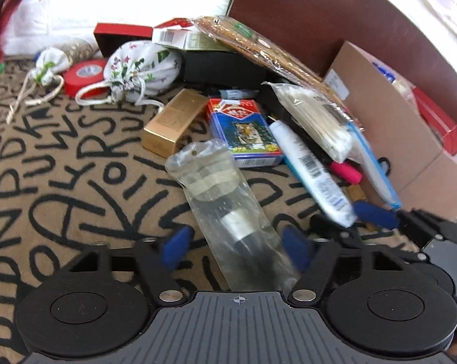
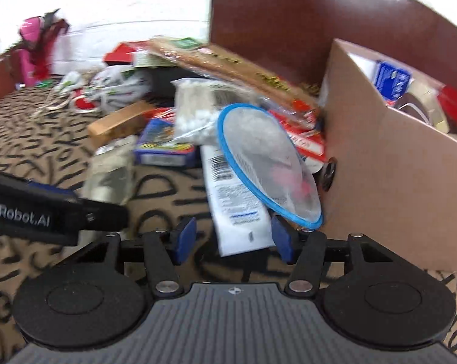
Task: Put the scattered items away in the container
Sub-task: 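Grasp the clear bag with bottle with the left gripper while the right grasps the white tube, then lift the clear bag with the left gripper while the right lifts the white tube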
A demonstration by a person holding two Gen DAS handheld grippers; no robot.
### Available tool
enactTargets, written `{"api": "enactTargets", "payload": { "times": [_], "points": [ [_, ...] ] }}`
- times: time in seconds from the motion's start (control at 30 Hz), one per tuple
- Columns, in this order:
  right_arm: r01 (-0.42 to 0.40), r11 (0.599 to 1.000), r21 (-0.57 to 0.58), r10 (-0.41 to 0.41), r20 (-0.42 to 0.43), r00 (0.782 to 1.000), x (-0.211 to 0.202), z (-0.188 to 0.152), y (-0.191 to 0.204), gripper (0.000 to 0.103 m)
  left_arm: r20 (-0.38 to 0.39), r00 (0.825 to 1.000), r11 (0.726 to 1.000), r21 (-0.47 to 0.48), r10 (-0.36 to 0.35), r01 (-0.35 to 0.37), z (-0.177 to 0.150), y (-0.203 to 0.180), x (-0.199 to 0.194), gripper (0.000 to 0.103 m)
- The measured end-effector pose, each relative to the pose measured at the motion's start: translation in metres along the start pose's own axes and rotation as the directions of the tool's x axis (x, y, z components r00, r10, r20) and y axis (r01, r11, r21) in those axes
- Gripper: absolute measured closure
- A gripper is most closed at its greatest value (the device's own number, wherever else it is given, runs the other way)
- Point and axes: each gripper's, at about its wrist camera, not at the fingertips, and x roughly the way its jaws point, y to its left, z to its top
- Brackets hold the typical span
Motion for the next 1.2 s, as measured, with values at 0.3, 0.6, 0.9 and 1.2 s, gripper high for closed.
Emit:
{"api": "enactTargets", "payload": {
  "times": [0.3, 0.6, 0.9, 1.2],
  "points": [
    [-0.091, 0.996, 0.02, 0.092, -0.042, 0.995, 0.004, 0.007, -0.001, 0.055, 0.007, 1.0, 1.0, 0.026, 0.016, -0.016, -0.002, 0.003, -0.002, 0.063],
    [-0.161, 0.985, 0.056, 0.167, -0.12, 0.979, -0.051, -0.027, 0.005, 0.055, -0.055, 0.998, 0.999, 0.032, -0.026, 0.028, -0.03, 0.008, -0.031, 0.069],
    [-0.21, 0.977, 0.046, 0.215, -0.175, 0.961, -0.114, -0.065, 0.018, 0.046, -0.135, 0.986, 0.993, 0.056, -0.093, 0.101, -0.071, 0.012, -0.069, 0.063],
    [-0.179, 0.984, 0.005, 0.178, -0.133, 0.975, -0.099, -0.051, 0.013, 0.045, -0.131, 0.989, 0.995, 0.067, -0.068, 0.077, -0.071, 0.001, -0.065, 0.032]
  ]
}}
